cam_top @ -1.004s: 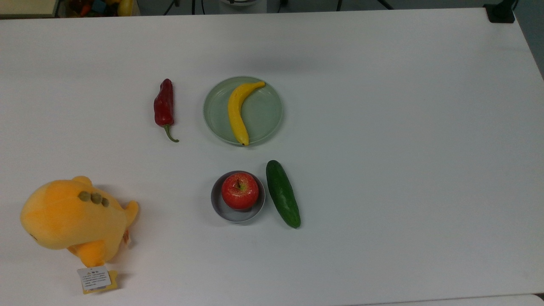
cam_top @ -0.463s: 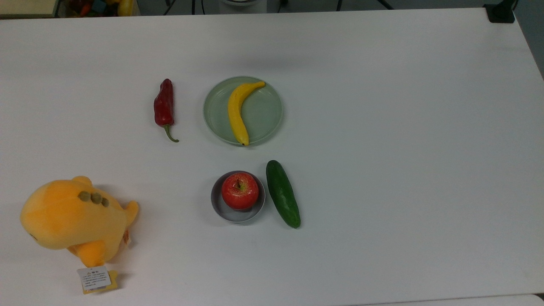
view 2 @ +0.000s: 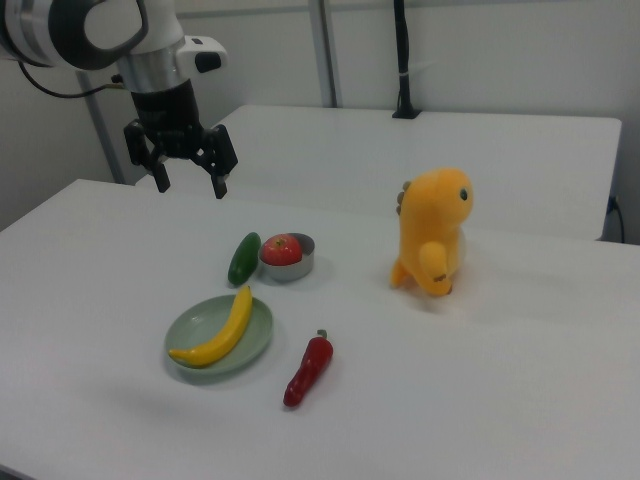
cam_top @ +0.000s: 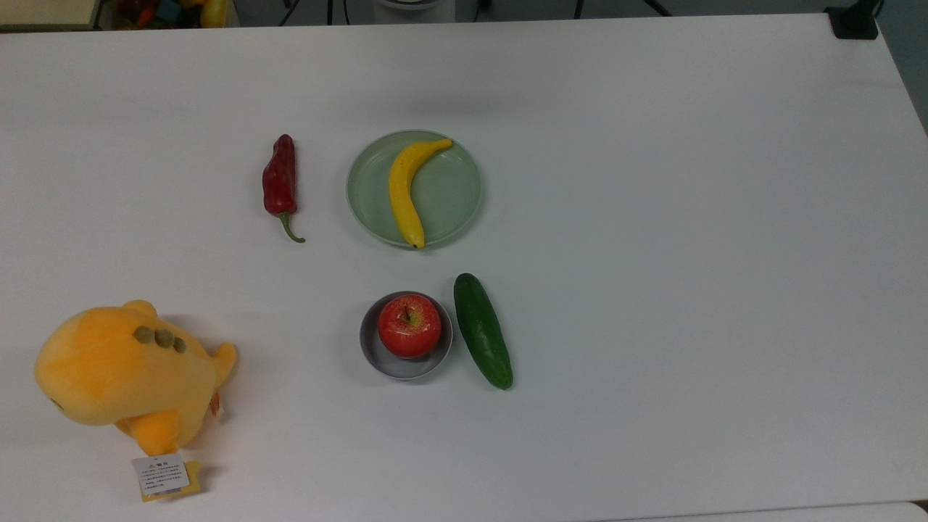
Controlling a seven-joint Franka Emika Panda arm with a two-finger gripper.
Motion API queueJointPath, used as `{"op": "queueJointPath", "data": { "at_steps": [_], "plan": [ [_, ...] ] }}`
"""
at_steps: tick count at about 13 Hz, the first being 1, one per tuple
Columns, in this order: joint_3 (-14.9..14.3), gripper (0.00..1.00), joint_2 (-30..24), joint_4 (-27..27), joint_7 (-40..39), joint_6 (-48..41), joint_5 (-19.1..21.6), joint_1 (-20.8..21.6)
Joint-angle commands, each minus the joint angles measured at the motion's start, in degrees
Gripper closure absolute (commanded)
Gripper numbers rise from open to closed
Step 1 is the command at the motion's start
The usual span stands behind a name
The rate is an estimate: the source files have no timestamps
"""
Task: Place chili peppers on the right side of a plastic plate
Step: 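Move the open gripper over the red chili pepper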
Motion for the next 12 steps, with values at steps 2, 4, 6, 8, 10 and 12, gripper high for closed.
{"op": "queueJointPath", "data": {
  "at_steps": [2,4,6,8,10,12],
  "plan": [
    [-0.4,0.0,0.8,-2.3,-2.6,1.9,-0.6,-1.7],
    [-1.5,0.0,1.0,-5.5,-5.7,6.0,-0.5,-2.4],
    [-2.7,0.0,1.5,-7.5,-6.7,8.5,-0.5,-2.4],
    [-4.0,0.0,3.0,-7.9,-6.7,10.5,-0.3,-2.4],
    [-4.1,0.0,3.9,-8.9,-6.8,12.9,-0.3,-2.4],
    [-4.2,0.0,4.9,-11.0,-6.9,15.4,-0.4,-2.4]
  ]
}}
